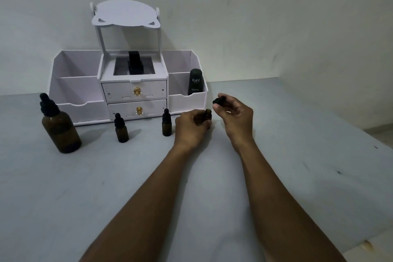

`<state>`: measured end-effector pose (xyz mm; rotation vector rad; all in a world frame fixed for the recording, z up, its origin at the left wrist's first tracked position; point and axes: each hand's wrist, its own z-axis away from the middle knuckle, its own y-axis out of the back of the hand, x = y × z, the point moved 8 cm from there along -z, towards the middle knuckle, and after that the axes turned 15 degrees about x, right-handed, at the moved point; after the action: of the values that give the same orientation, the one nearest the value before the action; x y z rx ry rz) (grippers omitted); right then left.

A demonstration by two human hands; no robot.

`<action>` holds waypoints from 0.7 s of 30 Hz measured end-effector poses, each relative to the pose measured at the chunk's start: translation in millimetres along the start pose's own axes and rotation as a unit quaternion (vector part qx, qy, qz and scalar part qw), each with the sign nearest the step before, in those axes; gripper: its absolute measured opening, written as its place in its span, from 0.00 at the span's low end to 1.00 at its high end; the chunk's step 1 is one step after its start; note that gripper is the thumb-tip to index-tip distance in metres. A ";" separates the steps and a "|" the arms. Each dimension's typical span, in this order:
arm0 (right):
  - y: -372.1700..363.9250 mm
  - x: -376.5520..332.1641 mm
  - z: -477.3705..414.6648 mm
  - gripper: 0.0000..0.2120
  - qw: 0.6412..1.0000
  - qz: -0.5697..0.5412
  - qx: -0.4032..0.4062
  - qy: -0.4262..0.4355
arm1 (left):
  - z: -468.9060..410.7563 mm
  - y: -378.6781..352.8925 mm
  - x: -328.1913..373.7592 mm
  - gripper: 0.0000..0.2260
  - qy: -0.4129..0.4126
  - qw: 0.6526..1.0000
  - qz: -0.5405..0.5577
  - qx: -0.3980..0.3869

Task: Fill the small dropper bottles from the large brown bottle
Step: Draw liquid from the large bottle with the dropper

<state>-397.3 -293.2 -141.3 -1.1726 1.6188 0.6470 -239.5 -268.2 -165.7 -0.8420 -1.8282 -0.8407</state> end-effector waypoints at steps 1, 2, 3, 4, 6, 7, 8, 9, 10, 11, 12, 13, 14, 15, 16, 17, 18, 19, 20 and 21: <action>-3.0 -1.5 0.6 0.14 1.000 0.022 -0.007 0.016 | 0.5 0.1 0.5 0.12 -0.003 1.000 -0.002 -0.001; -6.5 -2.4 1.3 0.15 0.998 0.044 -0.016 0.031 | 0.8 0.1 1.3 0.12 -0.008 1.000 -0.005 -0.002; -9.5 -2.0 2.9 0.15 0.997 0.063 -0.026 0.041 | 1.8 -0.4 1.9 0.12 -0.012 1.000 -0.006 -0.005; -12.5 -1.0 4.6 0.16 0.995 0.079 -0.035 0.049 | 2.2 -0.2 2.2 0.12 -0.015 1.000 -0.006 -0.004; -15.4 2.5 8.0 0.16 0.991 0.105 -0.050 0.060 | 3.0 -0.4 2.6 0.12 -0.020 1.000 -0.002 -0.003; -16.1 3.5 8.9 0.16 0.990 0.113 -0.054 0.065 | 2.4 -0.6 2.4 0.11 -0.022 1.000 -0.001 -0.004; -15.7 4.4 9.1 0.16 0.989 0.119 -0.053 0.068 | 2.5 -1.2 2.2 0.12 -0.023 1.000 -0.001 -0.005; -15.2 4.4 8.8 0.16 0.989 0.125 -0.051 0.068 | 2.1 -1.7 1.7 0.12 -0.023 1.000 -0.002 -0.006; -14.8 4.8 8.3 0.16 0.988 0.130 -0.049 0.067 | 1.6 -1.7 1.3 0.11 -0.023 1.000 -0.003 -0.006; -14.4 4.6 8.4 0.17 0.988 0.132 -0.046 0.067 | 1.9 -1.5 1.3 0.11 -0.022 1.000 -0.002 -0.006; -14.3 3.7 8.8 0.17 0.988 0.133 -0.043 0.070 | 1.8 -1.0 1.6 0.10 -0.020 1.000 -0.002 -0.005; -13.9 1.8 10.1 0.18 0.987 0.132 -0.040 0.078 | 2.4 -0.7 2.1 0.10 -0.019 1.000 -0.003 -0.006; -13.8 -1.1 11.1 0.19 0.987 0.129 -0.037 0.089 | 2.8 -0.4 3.1 0.09 -0.018 1.000 -0.003 -0.007; -13.7 -4.3 12.3 0.19 0.987 0.122 -0.036 0.100 | 3.2 -0.6 3.6 0.09 -0.018 1.000 -0.002 -0.009; -14.3 -7.2 12.9 0.18 0.987 0.116 -0.038 0.109 | 3.4 -0.3 4.6 0.10 -0.018 1.000 -0.002 -0.011; -15.2 -9.3 13.4 0.17 0.986 0.111 -0.042 0.115 | 3.5 0.2 5.4 0.11 -0.017 1.000 -0.002 -0.013; -16.0 -9.7 13.1 0.16 0.986 0.111 -0.042 0.116 | 3.4 0.3 5.5 0.11 -0.016 1.000 -0.002 -0.014; -16.5 -9.8 12.6 0.15 0.986 0.112 -0.039 0.115 | 2.9 0.0 5.2 0.12 -0.014 1.000 -0.002 -0.015; -16.6 -9.2 11.9 0.14 0.986 0.115 -0.032 0.115 | 2.6 -0.3 4.9 0.12 -0.014 1.000 -0.004 -0.016; -16.4 -9.1 11.4 0.13 0.986 0.118 -0.025 0.117 | 2.5 -0.5 5.0 0.12 -0.015 1.000 -0.007 -0.017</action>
<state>-377.4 -286.5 -135.0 -1.1347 1.9709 0.7257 -242.7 -265.4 -162.0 -0.8678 -1.8533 -0.8746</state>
